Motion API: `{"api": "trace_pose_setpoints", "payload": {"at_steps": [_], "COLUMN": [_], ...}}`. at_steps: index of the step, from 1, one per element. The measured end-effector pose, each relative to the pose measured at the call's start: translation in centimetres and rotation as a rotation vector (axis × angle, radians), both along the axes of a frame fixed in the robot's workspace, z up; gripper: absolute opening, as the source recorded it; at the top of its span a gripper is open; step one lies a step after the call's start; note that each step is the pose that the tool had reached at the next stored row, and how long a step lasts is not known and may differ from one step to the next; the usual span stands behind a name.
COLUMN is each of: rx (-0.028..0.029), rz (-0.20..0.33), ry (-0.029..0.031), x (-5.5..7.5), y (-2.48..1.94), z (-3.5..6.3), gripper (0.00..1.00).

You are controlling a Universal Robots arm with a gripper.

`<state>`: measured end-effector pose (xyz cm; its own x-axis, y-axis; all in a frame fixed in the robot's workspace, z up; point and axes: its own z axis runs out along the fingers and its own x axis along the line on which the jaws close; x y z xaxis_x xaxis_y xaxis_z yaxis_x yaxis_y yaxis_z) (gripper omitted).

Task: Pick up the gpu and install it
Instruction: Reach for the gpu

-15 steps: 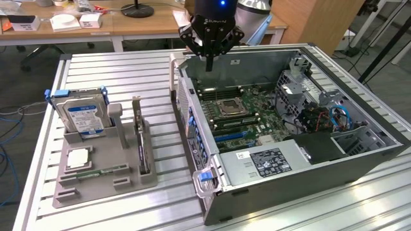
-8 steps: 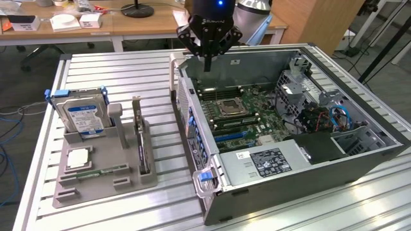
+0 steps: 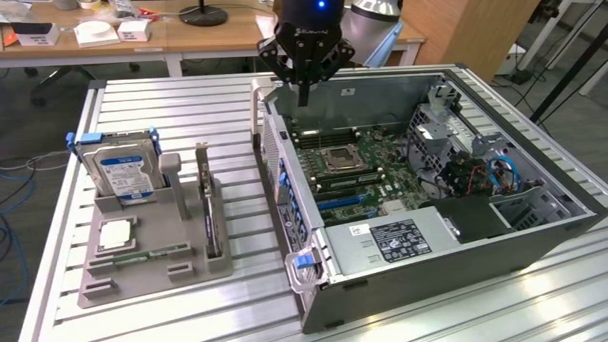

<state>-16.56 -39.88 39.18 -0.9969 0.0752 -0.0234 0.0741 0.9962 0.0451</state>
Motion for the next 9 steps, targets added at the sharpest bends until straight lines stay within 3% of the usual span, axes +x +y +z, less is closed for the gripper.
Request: {"api": "trace_pose_setpoints", "payload": {"at_steps": [9], "rx": [0.0000], "rz": [0.000], "ry": [0.0001], "x": [-0.40], "y": [0.00], "z": [-0.01], "gripper": [0.11]}}
